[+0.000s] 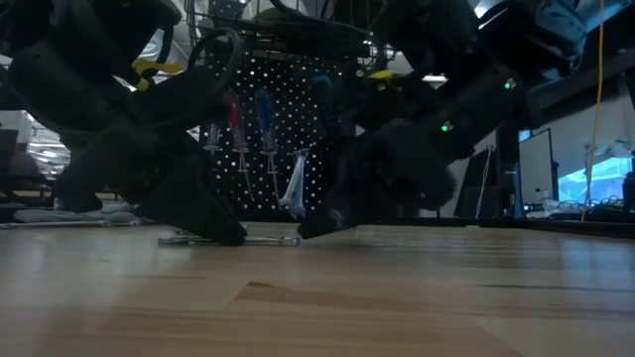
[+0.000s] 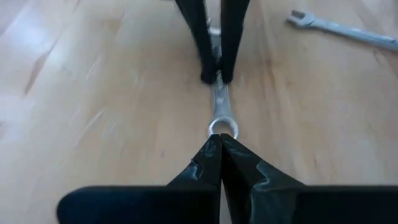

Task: Hang tools onto peg board
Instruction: Hang the wrench on the pegboard

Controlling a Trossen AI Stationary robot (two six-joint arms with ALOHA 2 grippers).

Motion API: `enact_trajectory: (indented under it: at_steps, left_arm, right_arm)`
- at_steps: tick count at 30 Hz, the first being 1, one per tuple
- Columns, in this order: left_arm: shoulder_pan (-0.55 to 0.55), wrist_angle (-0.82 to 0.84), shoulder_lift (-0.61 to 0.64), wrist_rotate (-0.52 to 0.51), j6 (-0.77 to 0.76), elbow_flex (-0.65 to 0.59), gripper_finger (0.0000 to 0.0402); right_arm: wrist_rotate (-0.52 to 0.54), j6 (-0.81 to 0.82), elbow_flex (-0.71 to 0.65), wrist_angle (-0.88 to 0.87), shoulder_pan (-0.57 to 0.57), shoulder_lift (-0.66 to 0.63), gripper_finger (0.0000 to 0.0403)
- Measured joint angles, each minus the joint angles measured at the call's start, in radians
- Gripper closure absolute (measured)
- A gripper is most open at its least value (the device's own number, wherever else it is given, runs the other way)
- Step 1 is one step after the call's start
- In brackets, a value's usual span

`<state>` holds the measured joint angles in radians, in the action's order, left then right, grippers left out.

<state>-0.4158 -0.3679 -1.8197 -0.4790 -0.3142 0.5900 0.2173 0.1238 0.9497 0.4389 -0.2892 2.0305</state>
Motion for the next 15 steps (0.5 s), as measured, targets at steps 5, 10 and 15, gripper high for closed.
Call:
enact_trajectory:
  at_steps: [5, 10, 15]
  left_arm:
    - [-0.004, 0.042, -0.004, -0.021, 0.031, 0.035, 0.039]
    - [-0.002, 0.108, 0.0, -0.043, 0.031, 0.073, 0.04]
    - [0.001, 0.138, 0.024, -0.043, 0.034, 0.093, 0.0398]
  right_arm:
    - [0.082, -0.033, 0.001, -0.086, -0.022, -0.067, 0.0393]
    - [0.209, -0.083, 0.0, -0.16, -0.054, -0.082, 0.0393]
    - [0.244, -0.107, 0.002, -0.167, -0.061, -0.086, 0.0393]
